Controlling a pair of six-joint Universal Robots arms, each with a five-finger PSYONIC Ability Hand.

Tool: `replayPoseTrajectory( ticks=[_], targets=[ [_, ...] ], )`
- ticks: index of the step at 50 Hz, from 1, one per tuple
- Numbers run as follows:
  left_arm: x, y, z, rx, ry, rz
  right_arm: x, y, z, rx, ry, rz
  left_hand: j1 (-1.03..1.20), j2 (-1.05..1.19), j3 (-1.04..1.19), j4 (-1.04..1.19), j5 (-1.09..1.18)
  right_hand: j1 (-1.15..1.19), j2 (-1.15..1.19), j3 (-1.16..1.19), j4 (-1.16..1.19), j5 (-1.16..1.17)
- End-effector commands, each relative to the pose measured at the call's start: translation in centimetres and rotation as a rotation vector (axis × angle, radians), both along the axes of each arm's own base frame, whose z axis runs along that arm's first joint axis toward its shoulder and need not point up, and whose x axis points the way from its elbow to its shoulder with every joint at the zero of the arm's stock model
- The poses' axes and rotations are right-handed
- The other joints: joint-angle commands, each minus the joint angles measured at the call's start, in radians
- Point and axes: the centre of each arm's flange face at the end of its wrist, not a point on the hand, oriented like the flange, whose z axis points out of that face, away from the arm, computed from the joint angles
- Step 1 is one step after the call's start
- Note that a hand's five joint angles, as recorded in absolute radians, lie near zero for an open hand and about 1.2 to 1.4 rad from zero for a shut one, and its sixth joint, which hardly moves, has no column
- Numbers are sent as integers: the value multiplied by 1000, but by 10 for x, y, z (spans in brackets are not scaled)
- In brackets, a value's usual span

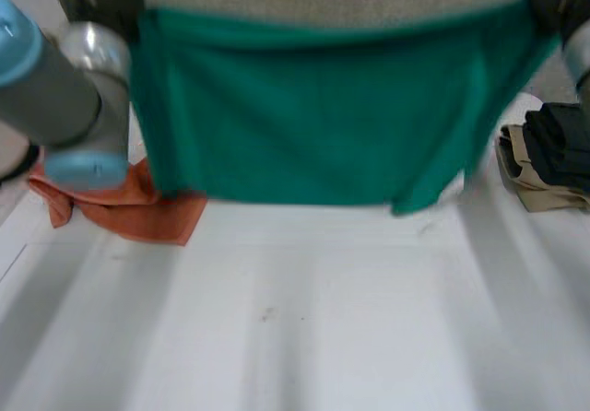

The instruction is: Fold the laundry.

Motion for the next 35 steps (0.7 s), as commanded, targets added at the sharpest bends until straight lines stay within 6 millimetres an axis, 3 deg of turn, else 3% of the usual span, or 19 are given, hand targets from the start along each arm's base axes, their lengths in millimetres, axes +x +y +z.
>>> replayPoseTrajectory(
  ticks=[1,8,15,16,17,19,20,24,26,31,34,35],
  targets=[
    [2,3,57,-225,130,-19,-7,-1,39,-188,-139,21,260,199,204,195,253,406,231,214,209,228],
    [2,-2,-6,-26,80,-34,-5,-4,3,-83,-128,24,260,199,204,195,253,406,231,214,209,228],
    [7,6,-85,202,18,-35,-7,-3,-82,184,-86,10,260,199,204,195,253,406,231,214,209,228],
    [8,8,-96,234,8,-34,-8,2,-103,263,-73,8,260,199,204,195,253,406,231,214,209,228],
    [10,15,-120,306,-17,-33,-8,6,-114,302,-65,12,260,199,204,195,253,406,231,214,209,228],
    [13,23,-141,369,-44,-31,-8,16,-134,381,-47,28,260,199,204,195,253,406,231,214,209,228],
    [15,35,-163,438,-75,-33,-7,28,-152,459,-23,46,260,199,204,195,253,406,231,214,209,228],
    [25,67,-199,580,-136,-34,-18,53,-186,650,20,58,260,199,204,195,253,406,231,214,209,228],
    [30,82,-201,621,-154,-33,-27,64,-189,731,37,38,260,199,204,195,253,406,231,214,209,228],
    [53,141,-208,846,-270,-23,-70,112,-160,996,109,-71,260,199,204,195,253,406,231,214,209,228],
    [64,171,-215,995,-380,-19,-81,132,-149,1096,158,-99,260,199,204,195,253,406,231,214,209,228],
    [70,190,-216,1087,-454,-25,-86,143,-145,1155,198,-105,260,199,204,195,253,406,231,214,209,228]
  ],
)
